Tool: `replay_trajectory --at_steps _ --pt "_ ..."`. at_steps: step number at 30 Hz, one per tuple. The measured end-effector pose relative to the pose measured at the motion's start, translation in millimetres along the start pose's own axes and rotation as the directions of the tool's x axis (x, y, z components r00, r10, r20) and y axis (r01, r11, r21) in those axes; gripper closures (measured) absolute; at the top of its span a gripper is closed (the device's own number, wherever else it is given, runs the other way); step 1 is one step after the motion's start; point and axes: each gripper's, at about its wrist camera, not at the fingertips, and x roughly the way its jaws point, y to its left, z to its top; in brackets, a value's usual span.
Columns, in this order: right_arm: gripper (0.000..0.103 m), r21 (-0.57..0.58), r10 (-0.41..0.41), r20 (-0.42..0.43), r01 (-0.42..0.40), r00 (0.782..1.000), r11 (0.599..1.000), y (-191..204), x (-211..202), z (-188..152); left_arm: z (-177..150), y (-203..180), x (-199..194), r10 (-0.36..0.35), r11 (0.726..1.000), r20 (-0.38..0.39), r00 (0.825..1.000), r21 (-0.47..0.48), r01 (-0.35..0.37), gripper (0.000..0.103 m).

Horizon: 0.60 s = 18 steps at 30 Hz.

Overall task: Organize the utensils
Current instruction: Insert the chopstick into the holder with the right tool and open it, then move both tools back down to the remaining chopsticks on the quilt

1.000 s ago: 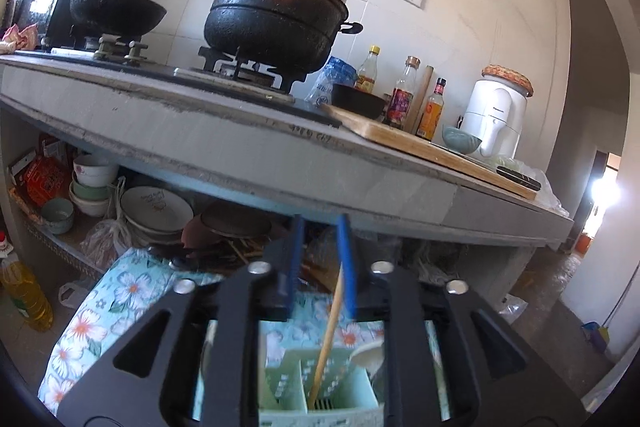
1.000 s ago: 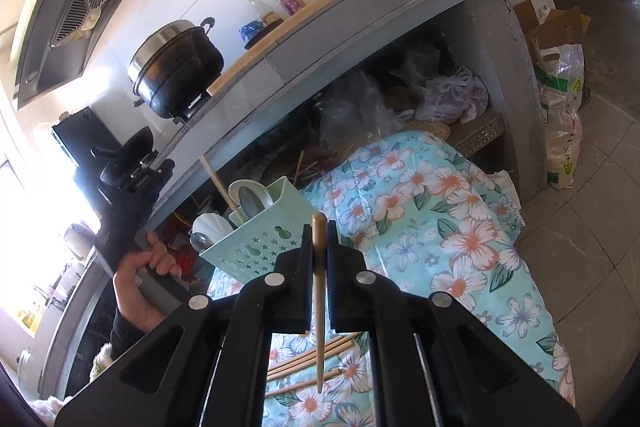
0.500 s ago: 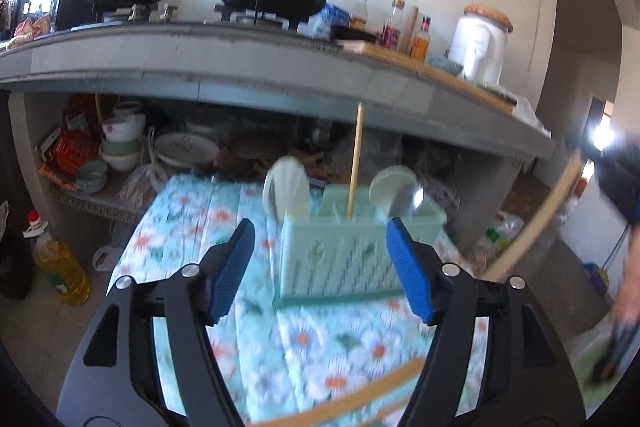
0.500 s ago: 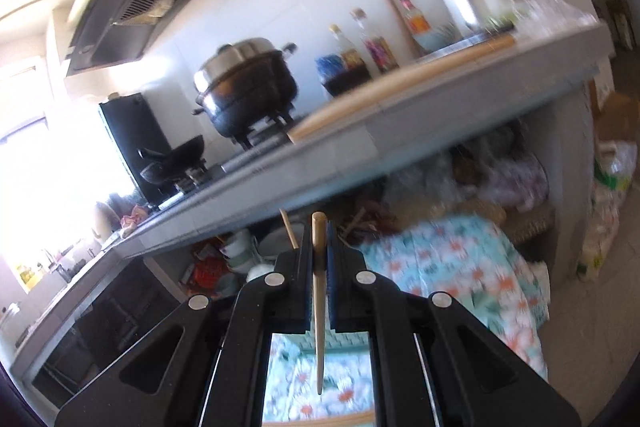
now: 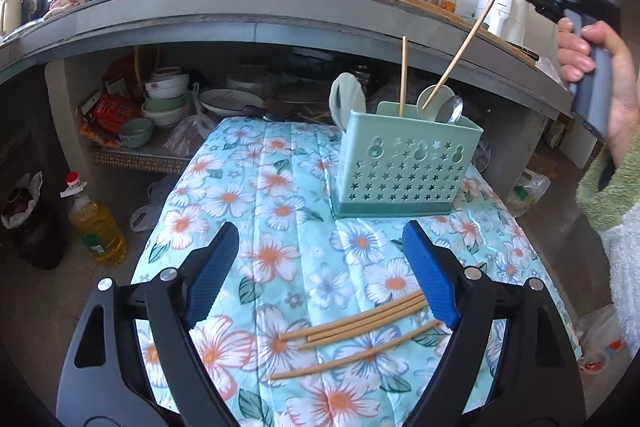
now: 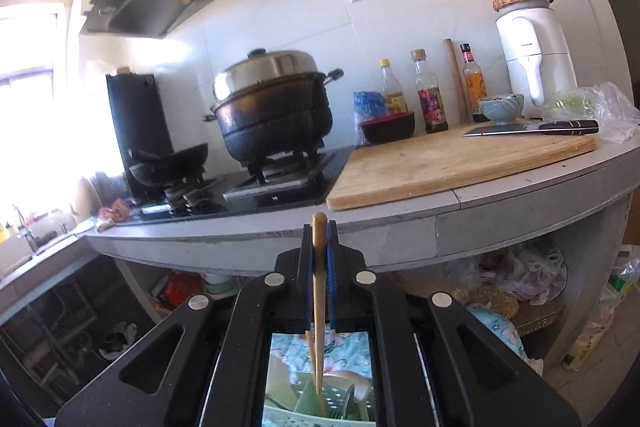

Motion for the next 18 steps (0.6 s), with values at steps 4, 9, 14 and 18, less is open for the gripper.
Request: replay_trajectory --at_steps 4,9,14,18 --pt "0.097 -0.017 -0.021 -0.028 0.020 0.999 1.000 4 25 -18 -3 4 0 0.001 1.000 -0.011 1.000 -0.009 -0.001 0.023" --pt "0.097 -0.009 -0.028 -0.136 0.027 0.990 1.000 -3 50 -52 -4 3 0 -0.005 1.000 -0.014 1.000 -0.014 0.005 0.023" --pt "0.073 0.086 0.005 -0.201 0.013 0.980 0.996 -26 48 -63 -3 0 -1 -0.003 1.000 -0.008 1.000 0.000 0.003 0.023" --pt "0.064 0.116 0.026 -0.153 -0.008 0.988 0.993 -37 21 -56 -3 0 0 -0.010 1.000 -0.014 1.000 -0.008 0.010 0.023"
